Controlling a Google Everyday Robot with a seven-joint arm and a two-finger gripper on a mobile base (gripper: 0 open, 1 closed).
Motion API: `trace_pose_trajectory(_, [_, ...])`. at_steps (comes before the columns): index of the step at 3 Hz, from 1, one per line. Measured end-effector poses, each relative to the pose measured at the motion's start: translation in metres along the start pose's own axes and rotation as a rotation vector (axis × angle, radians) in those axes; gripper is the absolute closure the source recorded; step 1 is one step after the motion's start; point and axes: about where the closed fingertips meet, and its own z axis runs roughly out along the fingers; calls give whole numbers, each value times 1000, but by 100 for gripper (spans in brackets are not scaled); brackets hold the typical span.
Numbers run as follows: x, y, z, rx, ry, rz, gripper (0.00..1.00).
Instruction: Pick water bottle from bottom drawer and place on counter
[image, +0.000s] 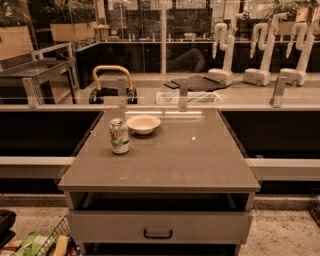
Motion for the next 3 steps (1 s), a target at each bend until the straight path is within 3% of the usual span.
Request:
trace_pose_trajectory(1, [-19, 4, -2, -16, -9, -1, 100])
trace_pose_trajectory(2, [-89, 20, -22, -23, -29, 10, 100])
trace_pose_trajectory(3, [-181, 23, -53, 30, -44, -4, 100])
